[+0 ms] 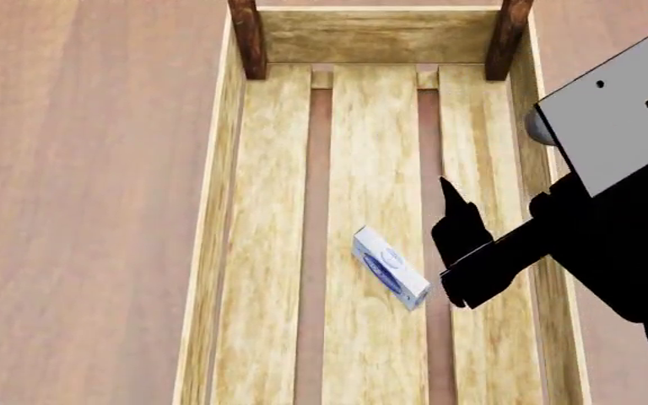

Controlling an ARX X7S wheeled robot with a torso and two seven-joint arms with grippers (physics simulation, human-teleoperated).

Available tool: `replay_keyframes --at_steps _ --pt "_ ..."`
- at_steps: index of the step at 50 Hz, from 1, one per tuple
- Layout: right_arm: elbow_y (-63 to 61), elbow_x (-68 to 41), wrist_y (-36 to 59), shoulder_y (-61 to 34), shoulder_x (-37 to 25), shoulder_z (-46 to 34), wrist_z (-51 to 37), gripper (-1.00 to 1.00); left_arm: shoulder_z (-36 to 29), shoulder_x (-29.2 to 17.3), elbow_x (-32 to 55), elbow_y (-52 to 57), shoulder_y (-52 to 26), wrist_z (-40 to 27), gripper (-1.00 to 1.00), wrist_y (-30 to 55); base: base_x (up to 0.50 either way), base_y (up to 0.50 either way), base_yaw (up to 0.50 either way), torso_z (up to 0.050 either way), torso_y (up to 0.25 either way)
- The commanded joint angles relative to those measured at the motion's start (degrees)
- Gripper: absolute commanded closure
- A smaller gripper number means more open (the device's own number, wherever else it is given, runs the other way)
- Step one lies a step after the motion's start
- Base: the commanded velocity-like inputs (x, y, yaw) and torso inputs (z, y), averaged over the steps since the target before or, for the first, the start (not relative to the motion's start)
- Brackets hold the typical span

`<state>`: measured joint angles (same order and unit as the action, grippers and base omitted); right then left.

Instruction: Pick up the cream cheese and put it in the tray.

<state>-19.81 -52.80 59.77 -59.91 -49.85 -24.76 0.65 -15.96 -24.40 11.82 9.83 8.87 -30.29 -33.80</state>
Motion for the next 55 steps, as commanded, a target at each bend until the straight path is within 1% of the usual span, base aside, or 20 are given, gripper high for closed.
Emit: replay_keyframes --at_steps 1,15,19,25,27,29,30,31,33,34,36,37,46,49,55 --pt "-4.13 -2.47 -7.98 10.42 -5.22 8.27 -1.96 -1.00 -0.06 0.00 0.12 -0.20 -0.17 -0.06 -1.00 0.08 0.00 0.00 0.00 0.000 0.000" --pt "-3.27 -1.86 -16.87 22.05 -7.61 13.85 -2.07 -1.00 -0.14 0.10 -0.14 -0.49 -0.47 -0.25 -1.00 0.34 0.00 0.00 0.00 0.000 0.000" --pt "-4.09 1.28 -21.05 27.27 -7.08 15.25 -4.96 -1.00 0.07 0.09 -0.01 -0.86 -0.78 -0.39 -1.00 0.46 0.00 0.00 0.00 0.000 0.000" --pt "-6.27 2.27 -26.93 34.42 -5.76 19.92 -8.77 -1.00 0.77 -0.20 0.86 -1.05 -1.76 -0.85 -1.00 1.71 0.00 0.00 0.00 0.000 0.000" --pt "-7.82 3.18 -28.99 37.74 -5.75 21.23 -9.62 -1.00 1.21 -0.65 2.68 -1.32 -3.10 -0.98 -1.00 3.89 0.00 0.00 0.00 0.000 0.000" --pt "-7.94 3.93 -29.42 38.38 -5.55 21.24 -10.15 -1.00 1.52 -1.08 2.98 -0.68 -3.73 -1.35 -1.00 5.44 0.00 0.00 0.00 0.000 0.000" --pt "-7.49 4.94 -30.61 39.35 -5.10 21.28 -10.02 -1.00 2.09 -1.95 2.15 1.52 -4.50 -2.38 -1.00 8.24 0.00 0.00 0.00 0.000 0.000" --pt "-7.19 5.53 -31.16 39.70 -4.76 21.47 -10.42 -1.00 2.55 -2.69 3.46 3.24 -5.18 -2.78 -1.00 10.51 0.00 0.00 0.00 0.000 0.000" --pt "-6.43 5.43 -32.07 40.49 -4.41 21.82 -9.75 -1.00 3.14 -3.96 3.52 5.95 -5.73 -3.45 -1.00 13.07 0.00 0.00 0.00 0.000 0.000" --pt "-5.77 6.33 -32.84 40.93 -3.93 21.74 -9.87 -1.00 4.09 -5.32 4.15 9.05 -6.80 -4.58 -1.00 16.75 0.00 0.00 0.00 0.000 0.000" --pt "-5.52 6.57 -33.10 41.03 -3.75 21.79 -9.94 -1.00 4.37 -6.01 4.90 10.35 -7.33 -4.75 -1.00 18.37 0.00 0.00 0.00 0.000 0.000" --pt "-4.77 6.39 -33.54 41.02 -3.13 22.23 -10.22 -1.00 5.25 -7.33 5.88 12.81 -8.51 -5.67 -1.00 21.75 0.00 0.00 0.00 0.000 0.000" --pt "-5.58 6.95 -34.67 41.87 -2.05 23.26 -12.19 -1.00 8.43 -13.06 9.61 25.62 -12.05 -9.84 -1.00 34.78 0.00 0.00 0.00 0.000 0.000" --pt "-6.57 6.18 -34.39 42.03 -2.28 24.02 -12.89 -1.00 9.11 -14.38 11.19 28.62 -13.02 -10.49 -1.00 37.50 0.00 0.00 0.00 0.000 0.000" --pt "-8.84 5.84 -34.60 42.58 -2.51 25.10 -14.16 -1.00 10.45 -16.92 11.71 35.47 -13.81 -13.01 -1.00 42.60 0.00 0.00 0.00 0.000 0.000"
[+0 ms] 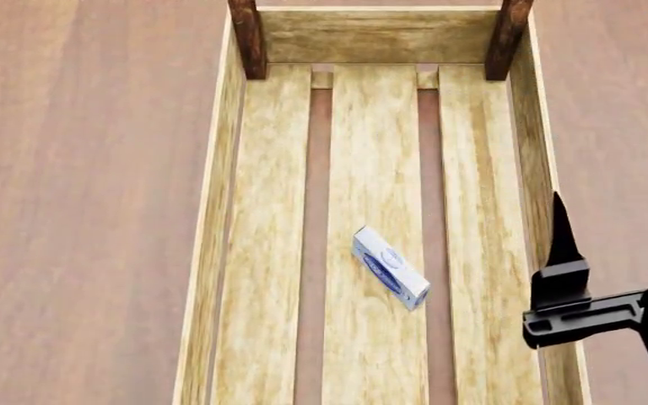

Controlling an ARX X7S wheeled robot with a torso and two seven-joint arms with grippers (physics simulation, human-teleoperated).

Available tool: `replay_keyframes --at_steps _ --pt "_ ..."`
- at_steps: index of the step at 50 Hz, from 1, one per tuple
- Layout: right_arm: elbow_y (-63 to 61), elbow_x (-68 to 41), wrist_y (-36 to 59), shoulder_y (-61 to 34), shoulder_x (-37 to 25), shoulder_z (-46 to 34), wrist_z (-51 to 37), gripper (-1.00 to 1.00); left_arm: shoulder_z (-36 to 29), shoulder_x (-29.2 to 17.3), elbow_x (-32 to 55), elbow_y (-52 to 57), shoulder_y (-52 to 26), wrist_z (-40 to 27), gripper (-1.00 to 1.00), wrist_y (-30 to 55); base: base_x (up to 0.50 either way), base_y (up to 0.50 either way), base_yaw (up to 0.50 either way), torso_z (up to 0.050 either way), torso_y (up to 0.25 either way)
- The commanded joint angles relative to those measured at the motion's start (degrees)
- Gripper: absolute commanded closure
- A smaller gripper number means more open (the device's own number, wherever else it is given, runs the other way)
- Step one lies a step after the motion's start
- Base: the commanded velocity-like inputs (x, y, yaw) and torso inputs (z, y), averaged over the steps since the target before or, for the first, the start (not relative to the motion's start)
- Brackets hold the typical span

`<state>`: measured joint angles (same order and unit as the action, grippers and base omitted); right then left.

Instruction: Pick up the cream cheese and put it in the tray.

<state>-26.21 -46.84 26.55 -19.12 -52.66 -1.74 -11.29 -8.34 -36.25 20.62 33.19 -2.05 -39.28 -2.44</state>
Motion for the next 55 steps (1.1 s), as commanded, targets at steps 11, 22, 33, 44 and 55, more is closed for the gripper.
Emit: replay_keyframes --at_steps 11,22,33,44,55 --pt "-8.83 0.15 -1.67 4.49 -1.12 3.64 -4.28 -1.00 4.03 -7.37 4.15 18.42 -3.72 -5.88 -1.00 15.34 0.00 0.00 0.00 0.000 0.000" --pt "-15.33 -0.70 -3.83 8.08 -1.57 8.01 -6.52 -1.00 6.61 -11.98 12.27 25.17 -4.82 -4.77 -1.00 17.90 0.00 0.00 0.00 0.000 0.000" --pt "-18.84 -0.32 -6.19 11.61 -1.01 11.37 -7.37 -1.00 -11.06 -35.38 16.07 26.78 -13.21 -22.55 -1.00 1.73 0.00 0.00 0.00 0.000 0.000" --pt "-22.26 -0.83 -8.62 15.98 -0.68 15.56 -7.13 -1.00 -50.46 -50.09 13.60 26.80 -47.09 -31.74 -1.00 -10.69 0.00 0.00 0.00 0.000 0.000" --pt "-23.31 -0.38 -10.95 18.48 0.85 18.14 -6.91 -1.00 -70.31 -51.79 12.45 26.80 -67.09 -32.22 -1.00 -12.01 0.00 0.00 0.00 0.000 0.000"
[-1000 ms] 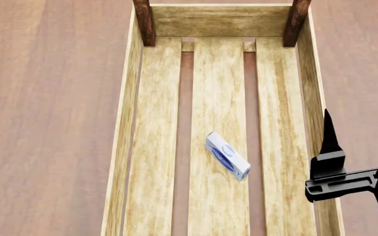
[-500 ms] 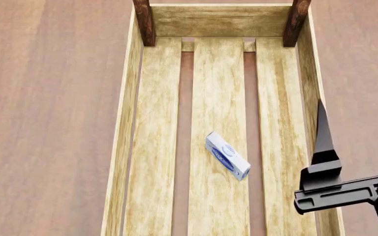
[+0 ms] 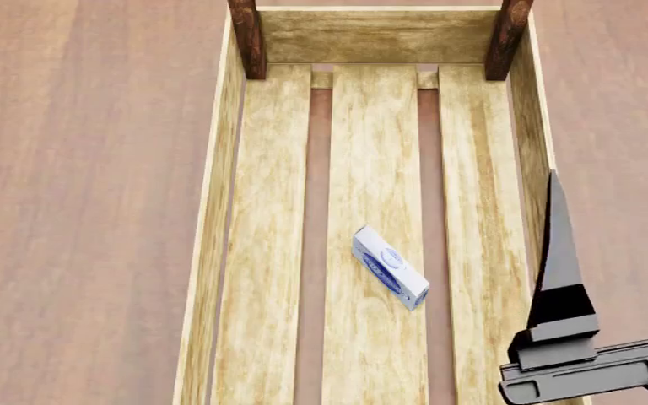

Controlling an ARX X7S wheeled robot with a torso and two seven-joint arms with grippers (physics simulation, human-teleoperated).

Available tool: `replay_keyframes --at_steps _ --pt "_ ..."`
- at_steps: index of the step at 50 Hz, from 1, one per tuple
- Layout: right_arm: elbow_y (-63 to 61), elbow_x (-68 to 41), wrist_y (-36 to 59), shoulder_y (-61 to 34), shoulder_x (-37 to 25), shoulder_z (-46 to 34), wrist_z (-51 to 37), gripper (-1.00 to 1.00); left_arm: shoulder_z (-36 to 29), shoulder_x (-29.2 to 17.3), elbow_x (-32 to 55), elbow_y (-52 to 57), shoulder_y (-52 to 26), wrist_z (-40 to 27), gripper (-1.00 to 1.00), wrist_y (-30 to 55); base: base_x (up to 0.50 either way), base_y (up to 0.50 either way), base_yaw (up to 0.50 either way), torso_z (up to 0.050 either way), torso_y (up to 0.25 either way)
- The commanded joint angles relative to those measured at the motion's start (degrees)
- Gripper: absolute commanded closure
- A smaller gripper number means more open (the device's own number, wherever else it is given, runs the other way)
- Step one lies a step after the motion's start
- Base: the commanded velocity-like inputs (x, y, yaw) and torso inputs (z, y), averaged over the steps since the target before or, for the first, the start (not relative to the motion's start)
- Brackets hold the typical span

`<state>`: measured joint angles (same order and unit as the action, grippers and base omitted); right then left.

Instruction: Pick up the cream cheese and put it in the tray.

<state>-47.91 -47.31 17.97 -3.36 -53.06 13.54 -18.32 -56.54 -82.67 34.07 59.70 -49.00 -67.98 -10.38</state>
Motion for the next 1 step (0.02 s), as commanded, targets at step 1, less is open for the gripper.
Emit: replay_keyframes --at_steps 1 --pt "-1.64 0.09 -2.76 3.00 1.61 3.27 0.08 -1.00 -23.71 -5.39 -1.14 0.30 -21.68 -3.75 -1.00 -4.03 0.00 0.00 0.00 0.000 0.000"
